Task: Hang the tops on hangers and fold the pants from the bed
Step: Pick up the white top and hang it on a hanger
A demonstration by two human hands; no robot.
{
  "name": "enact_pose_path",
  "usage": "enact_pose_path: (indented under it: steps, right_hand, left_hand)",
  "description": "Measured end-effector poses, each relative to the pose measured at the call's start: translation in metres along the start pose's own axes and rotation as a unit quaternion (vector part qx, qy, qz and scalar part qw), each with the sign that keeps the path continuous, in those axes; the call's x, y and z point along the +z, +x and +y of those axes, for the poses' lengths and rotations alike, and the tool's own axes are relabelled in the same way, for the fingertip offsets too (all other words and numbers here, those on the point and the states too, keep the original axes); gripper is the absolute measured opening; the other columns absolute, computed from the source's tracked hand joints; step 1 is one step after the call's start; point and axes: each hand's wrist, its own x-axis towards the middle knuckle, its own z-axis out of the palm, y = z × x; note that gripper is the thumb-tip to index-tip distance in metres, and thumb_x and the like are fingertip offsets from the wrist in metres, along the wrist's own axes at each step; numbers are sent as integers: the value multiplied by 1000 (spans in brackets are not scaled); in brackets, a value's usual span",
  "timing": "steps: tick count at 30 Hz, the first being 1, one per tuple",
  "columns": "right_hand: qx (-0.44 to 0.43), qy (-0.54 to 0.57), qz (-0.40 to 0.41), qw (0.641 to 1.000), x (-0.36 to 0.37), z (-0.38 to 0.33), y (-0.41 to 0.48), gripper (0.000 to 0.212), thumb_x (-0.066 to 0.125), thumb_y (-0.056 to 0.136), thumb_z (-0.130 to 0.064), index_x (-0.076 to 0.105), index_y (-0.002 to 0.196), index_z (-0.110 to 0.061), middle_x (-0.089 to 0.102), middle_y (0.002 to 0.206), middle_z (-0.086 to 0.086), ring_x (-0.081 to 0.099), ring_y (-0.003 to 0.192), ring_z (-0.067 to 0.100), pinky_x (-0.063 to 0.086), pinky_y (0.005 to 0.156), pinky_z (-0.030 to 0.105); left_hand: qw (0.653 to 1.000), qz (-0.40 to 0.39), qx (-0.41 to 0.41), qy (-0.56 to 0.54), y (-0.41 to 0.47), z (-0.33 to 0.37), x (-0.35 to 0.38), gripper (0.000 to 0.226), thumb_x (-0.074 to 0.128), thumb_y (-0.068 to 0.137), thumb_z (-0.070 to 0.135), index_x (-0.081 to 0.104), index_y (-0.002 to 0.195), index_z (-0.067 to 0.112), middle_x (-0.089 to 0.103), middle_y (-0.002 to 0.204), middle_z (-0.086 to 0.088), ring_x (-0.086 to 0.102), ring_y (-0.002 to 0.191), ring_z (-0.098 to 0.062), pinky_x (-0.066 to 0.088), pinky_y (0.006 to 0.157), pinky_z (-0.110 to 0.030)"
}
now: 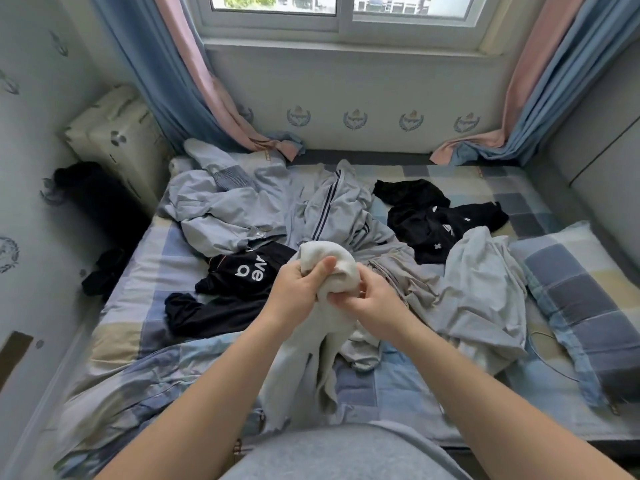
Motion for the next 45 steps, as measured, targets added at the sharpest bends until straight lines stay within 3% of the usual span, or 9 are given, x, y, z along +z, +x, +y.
enact_pose_path:
  steps: [6,13,17,24,27,31,35,40,45]
  right_hand:
    - [-39,-2,24,999,-37,5,-2,22,54,101,-4,71,108,-15,74,96,3,66,86,10,53,76,28]
    - [-2,73,148,986,-127,-9,-10,22,49,104,-15,61,91,-2,49,74,10,44,66,22,36,58,32]
    - [-39,106,133,985,-178,-29,-29,31,52,104,-22,63,96,6,59,80,16,55,70,25,46,65,36]
    - [7,178,152,972,-241,-41,-58,41,57,101,-29,62,105,12,62,88,20,61,78,30,52,72,42]
    - [33,218,147,964,-262,-41,-63,25,56,103,-22,63,92,0,65,79,13,66,69,21,58,62,34]
    - [27,248,109,962,-280,-43,-69,17,56,102,-18,61,100,-2,66,76,10,67,66,19,59,60,32]
    - [12,297,79,952,-301,-45,-74,12,57,101,-17,61,96,-6,66,80,11,70,73,22,62,68,39]
    - [6,340,109,934,-327,-40,-71,10,57,101,-15,61,97,-7,67,88,13,70,78,26,63,75,44]
    - [37,339,143,929,-350,-17,-65,14,55,103,-17,62,102,-5,68,99,19,70,91,31,60,86,49]
  left_hand:
    - [999,-10,11,-36,5,4,18,76,71,78,50,56,82,-24,53,74,-18,44,71,-28,35,64,-41]
    - [992,-33,84,90,15,-3,56,45,75,88,23,39,61,20,35,52,14,28,49,-7,23,47,-21]
    - [964,15,103,243,19,-17,97,31,71,89,17,45,72,23,48,61,14,40,56,-4,34,54,-20]
    - [952,117,112,260,6,-16,186,13,69,91,23,57,88,18,57,83,6,59,81,-17,48,76,-32]
    - [971,-12,153,185,-16,3,229,26,64,86,53,56,81,29,65,74,12,63,68,-6,49,63,-24]
    - [974,-146,134,113,-34,14,285,49,76,76,56,58,113,29,70,102,9,67,94,-8,55,79,-26]
    - [975,-72,63,201,-32,17,326,79,76,63,67,50,126,27,62,111,9,62,102,-9,54,83,-32]
    - [977,17,85,196,-21,5,344,18,59,88,12,60,103,20,65,89,2,63,85,-21,48,65,-34]
    - [975,116,65,178,-16,-14,323,17,52,90,7,57,82,21,61,73,2,54,66,-11,41,59,-32]
